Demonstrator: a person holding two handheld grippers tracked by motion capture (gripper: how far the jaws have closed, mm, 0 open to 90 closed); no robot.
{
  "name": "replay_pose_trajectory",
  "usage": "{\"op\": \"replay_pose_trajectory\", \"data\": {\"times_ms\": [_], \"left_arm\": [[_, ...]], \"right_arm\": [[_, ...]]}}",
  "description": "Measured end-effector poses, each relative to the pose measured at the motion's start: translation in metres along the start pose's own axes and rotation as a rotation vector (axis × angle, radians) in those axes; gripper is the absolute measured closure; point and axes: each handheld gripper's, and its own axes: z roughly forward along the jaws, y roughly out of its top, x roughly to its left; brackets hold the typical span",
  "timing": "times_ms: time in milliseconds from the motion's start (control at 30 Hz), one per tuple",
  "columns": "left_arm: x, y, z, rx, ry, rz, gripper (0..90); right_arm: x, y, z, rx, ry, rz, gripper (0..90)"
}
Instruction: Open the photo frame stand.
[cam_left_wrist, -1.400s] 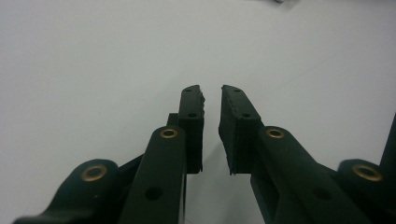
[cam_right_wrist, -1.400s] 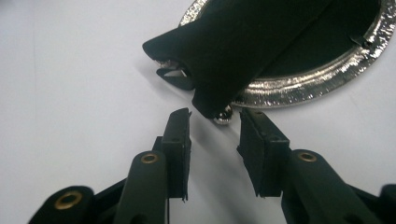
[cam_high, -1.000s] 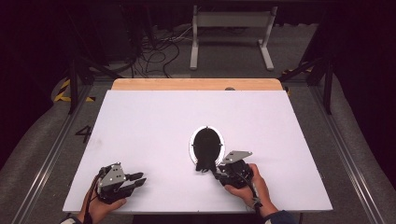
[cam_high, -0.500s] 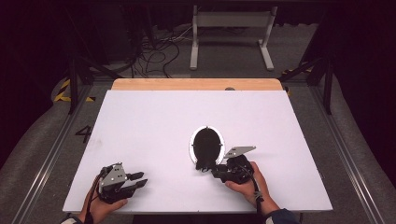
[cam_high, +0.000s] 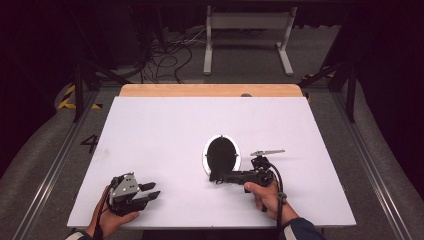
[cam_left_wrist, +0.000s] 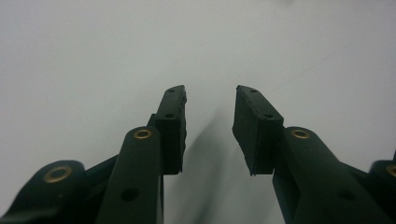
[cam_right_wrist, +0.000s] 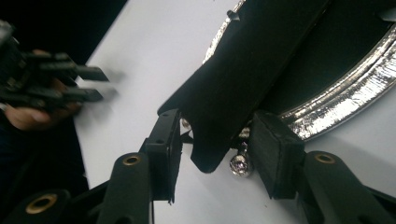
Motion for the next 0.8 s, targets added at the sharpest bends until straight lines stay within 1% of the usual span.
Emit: {"op": "replay_pose_trajectory", "data": {"times_ms": [67, 100, 200, 267, 300, 367, 433, 467, 533, 567, 633, 700, 767, 800], "left_arm": [[0.001, 0.001, 0.001, 0.001, 0.002, -0.003, 64.1], [0.001, 0.002, 0.001, 0.001, -0.002, 0.002, 63.9], [0.001, 0.004, 0.002, -0.003, -0.003, 0.0, 63.3], [0.002, 0.006, 0.004, -0.006, -0.007, -0.004, 63.0], [0.003, 0.008, 0.006, -0.007, -0.012, 0.004, 62.6], [0.005, 0.011, 0.009, -0.004, -0.017, 0.007, 61.3], [0.007, 0.017, 0.015, -0.004, -0.027, 0.008, 59.8], [0.008, 0.02, 0.018, -0.004, -0.034, 0.003, 58.9], [0.01, 0.028, 0.025, -0.008, -0.035, 0.009, 55.1], [0.012, 0.032, 0.029, -0.01, -0.038, 0.015, 54.3], [0.016, 0.041, 0.036, -0.018, -0.037, 0.012, 51.7], [0.02, 0.05, 0.045, -0.013, -0.056, 0.016, 49.5], [0.022, 0.057, 0.054, -0.013, -0.052, 0.016, 47.0], [0.024, 0.061, 0.059, -0.005, -0.046, 0.027, 44.9]], "right_arm": [[-0.002, 0.0, 0.001, -0.004, 0.021, 0.039, 54.2], [-0.002, 0.0, 0.003, -0.009, 0.03, 0.056, 54.2], [-0.002, 0.001, 0.005, -0.006, 0.03, 0.065, 56.7], [-0.003, 0.003, 0.006, -0.02, 0.028, 0.077, 60.3], [-0.003, 0.004, 0.006, -0.022, 0.029, 0.08, 60.0], [-0.003, 0.005, 0.007, -0.032, 0.041, 0.088, 59.3], [-0.004, 0.007, 0.007, -0.028, 0.046, 0.085, 59.3], [-0.005, 0.008, 0.008, -0.031, 0.053, 0.092, 58.9], [-0.008, 0.01, 0.009, -0.05, 0.06, 0.108, 55.8], [-0.008, 0.012, 0.009, -0.055, 0.048, 0.117, 55.5], [-0.011, 0.014, 0.01, -0.074, 0.048, 0.129, 55.7], [-0.014, 0.017, 0.013, -0.084, 0.066, 0.153, 55.6], [-0.016, 0.018, 0.016, -0.093, 0.078, 0.164, 55.7], [-0.017, 0.019, 0.017, -0.093, 0.086, 0.171, 56.0]]}}
